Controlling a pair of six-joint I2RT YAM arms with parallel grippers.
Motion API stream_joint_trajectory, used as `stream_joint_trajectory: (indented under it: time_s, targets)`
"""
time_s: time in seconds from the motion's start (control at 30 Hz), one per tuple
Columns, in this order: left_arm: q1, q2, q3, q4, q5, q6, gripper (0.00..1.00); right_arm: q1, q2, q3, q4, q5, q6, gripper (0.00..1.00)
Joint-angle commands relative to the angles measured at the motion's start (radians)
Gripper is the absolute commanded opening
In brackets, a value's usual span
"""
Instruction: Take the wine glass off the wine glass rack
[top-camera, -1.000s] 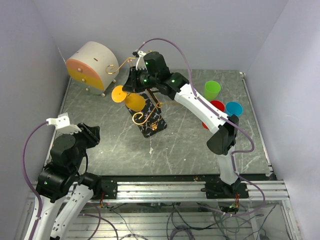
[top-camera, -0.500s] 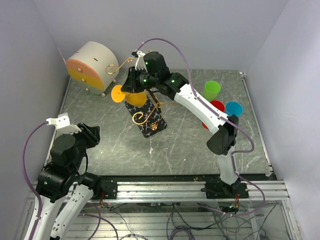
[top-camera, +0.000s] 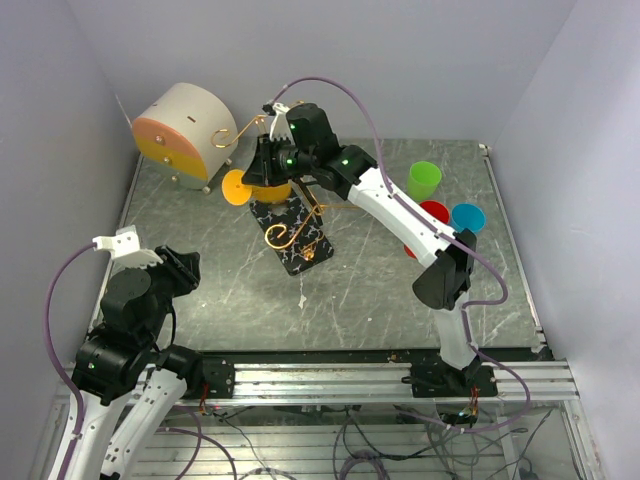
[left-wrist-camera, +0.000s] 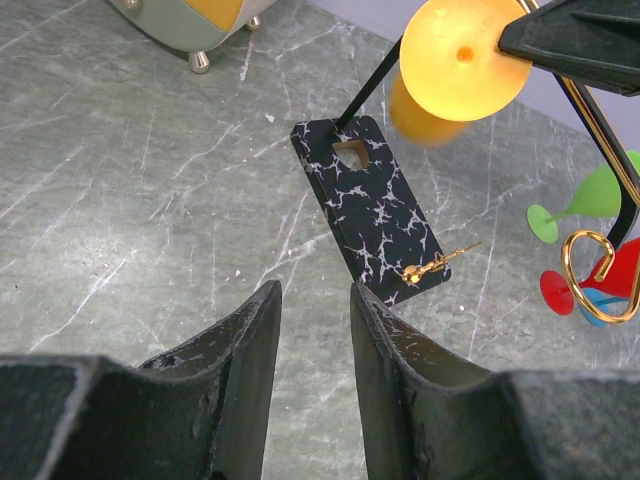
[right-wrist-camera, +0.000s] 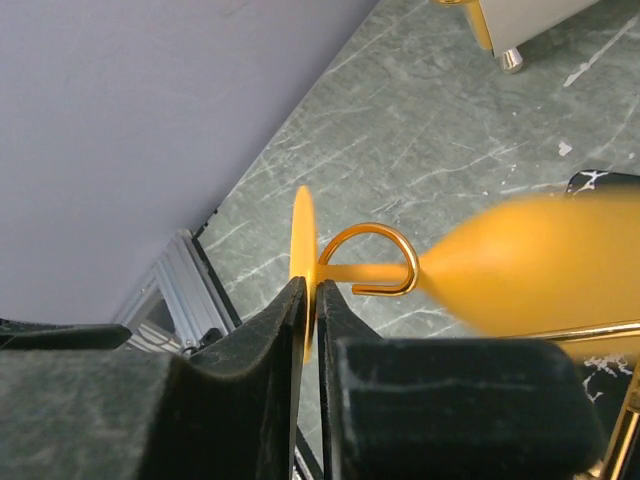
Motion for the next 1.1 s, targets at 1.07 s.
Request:
stream_joint_trajectory:
  time_s: [1.07]
  targets:
    - [0.003,0.005,-0.004,0.011,-0.028,-0.004,0.45,-0.108,-0.07,-0.124,0.303,-0.168,0.116,0.0]
